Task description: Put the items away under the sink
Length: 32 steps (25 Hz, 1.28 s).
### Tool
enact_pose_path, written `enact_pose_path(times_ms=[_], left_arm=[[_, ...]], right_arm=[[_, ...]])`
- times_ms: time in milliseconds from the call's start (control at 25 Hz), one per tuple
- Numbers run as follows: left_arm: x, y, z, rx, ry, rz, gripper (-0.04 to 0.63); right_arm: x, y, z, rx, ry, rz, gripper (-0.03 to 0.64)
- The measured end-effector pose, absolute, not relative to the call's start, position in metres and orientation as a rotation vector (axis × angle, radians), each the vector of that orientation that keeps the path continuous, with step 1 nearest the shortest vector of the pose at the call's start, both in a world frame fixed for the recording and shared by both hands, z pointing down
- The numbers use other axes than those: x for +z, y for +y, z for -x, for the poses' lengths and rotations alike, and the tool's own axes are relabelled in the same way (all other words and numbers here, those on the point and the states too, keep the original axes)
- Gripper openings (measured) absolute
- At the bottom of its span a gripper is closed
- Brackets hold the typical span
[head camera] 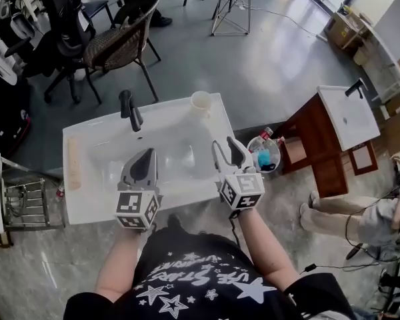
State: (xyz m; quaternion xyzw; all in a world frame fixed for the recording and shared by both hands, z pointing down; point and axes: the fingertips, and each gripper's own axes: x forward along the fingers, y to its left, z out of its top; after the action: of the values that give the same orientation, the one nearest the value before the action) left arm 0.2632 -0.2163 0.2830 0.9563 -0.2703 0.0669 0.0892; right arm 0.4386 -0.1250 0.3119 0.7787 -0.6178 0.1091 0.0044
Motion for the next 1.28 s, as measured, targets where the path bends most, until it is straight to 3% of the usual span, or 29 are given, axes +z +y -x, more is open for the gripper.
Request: enact_pose_path(times_ms=[360,1280], left_arm=[[0.303,-0.245,-0.290,0.233,-0.629,-2.833,0.009],[0.324,-0.284,-0.364,0.344,-0.851,-2.747,0.009]], right_arm=[[0.340,-0.161,-0.441,0.461,-1.898,-2.451,0.437],[0.385,-0.271,-0.502,0.484,-1.999,-2.204,0.446]])
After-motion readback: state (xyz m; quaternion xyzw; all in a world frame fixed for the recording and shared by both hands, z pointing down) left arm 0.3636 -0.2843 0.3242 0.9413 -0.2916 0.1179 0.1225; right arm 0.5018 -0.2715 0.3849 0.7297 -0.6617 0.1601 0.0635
